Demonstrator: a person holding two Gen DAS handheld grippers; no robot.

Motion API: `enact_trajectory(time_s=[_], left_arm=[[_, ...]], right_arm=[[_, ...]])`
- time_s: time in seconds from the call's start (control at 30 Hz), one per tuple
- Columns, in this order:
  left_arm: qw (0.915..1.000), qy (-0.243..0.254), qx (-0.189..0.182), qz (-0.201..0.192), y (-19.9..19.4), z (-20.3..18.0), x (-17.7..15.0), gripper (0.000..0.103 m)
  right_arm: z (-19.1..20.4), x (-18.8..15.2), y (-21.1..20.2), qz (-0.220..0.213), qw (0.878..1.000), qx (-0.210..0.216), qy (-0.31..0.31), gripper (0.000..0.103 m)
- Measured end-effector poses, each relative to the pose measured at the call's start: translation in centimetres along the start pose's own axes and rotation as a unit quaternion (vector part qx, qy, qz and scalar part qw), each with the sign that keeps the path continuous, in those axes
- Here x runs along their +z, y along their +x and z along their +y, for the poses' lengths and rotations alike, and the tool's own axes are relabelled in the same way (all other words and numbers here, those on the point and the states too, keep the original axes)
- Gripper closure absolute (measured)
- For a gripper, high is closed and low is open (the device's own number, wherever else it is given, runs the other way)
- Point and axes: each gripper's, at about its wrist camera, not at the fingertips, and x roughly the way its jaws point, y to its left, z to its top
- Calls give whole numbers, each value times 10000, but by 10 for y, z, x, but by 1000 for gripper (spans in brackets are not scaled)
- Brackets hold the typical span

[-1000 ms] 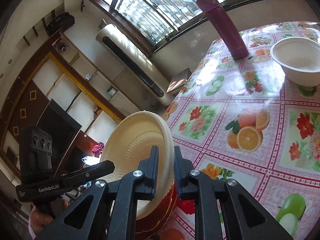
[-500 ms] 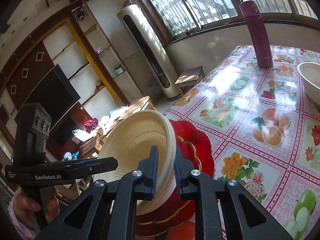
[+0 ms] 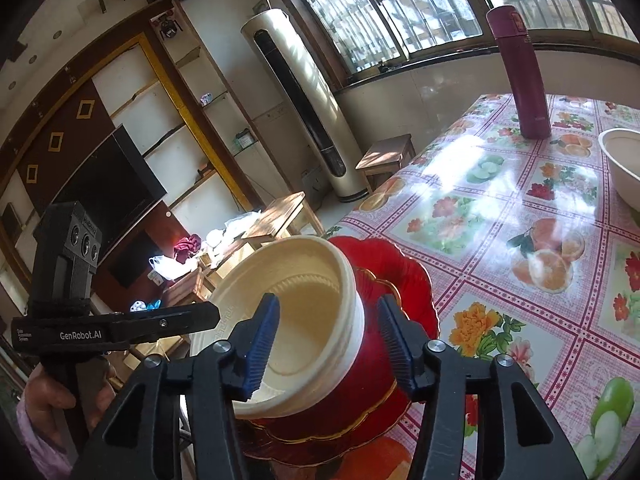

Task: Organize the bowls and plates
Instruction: 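Lift the cream bowl and lower it onto the white bowl on the red plates, then open both grippers and move them toward the second white bowl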

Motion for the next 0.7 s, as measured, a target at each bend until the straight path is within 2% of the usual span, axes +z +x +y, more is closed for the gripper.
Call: enact_trajectory(time_s=[0.07,0.13,0.2,0.27,0.37,0.47,0.7], left_arm=[[9991,122,141,-385,-15,-7,5,23],[9967,306,157,-739,-26,-18,10,14],[9936,567,42,-972,-33,-37,12,0],[9905,832,-194,-1075,-32,-60,13,0],[9867,1220,-457,-976,-21,-96,13,0],[9840,1475,-655,-760,-4,-129,13,0],[9826,1695,-739,-170,47,-195,21,0]], right_arm=[[-7,4,-9,-210,9997,-37,123,35],[-18,9,-15,-294,9991,-114,275,33],[-29,11,-20,-360,9982,-244,418,32],[-41,15,-26,-458,9968,-379,534,29],[-65,22,-39,-644,9932,-524,813,20],[-92,30,-55,-799,9886,-639,1101,16],[-175,40,-99,-1150,9692,-1012,1927,8]])
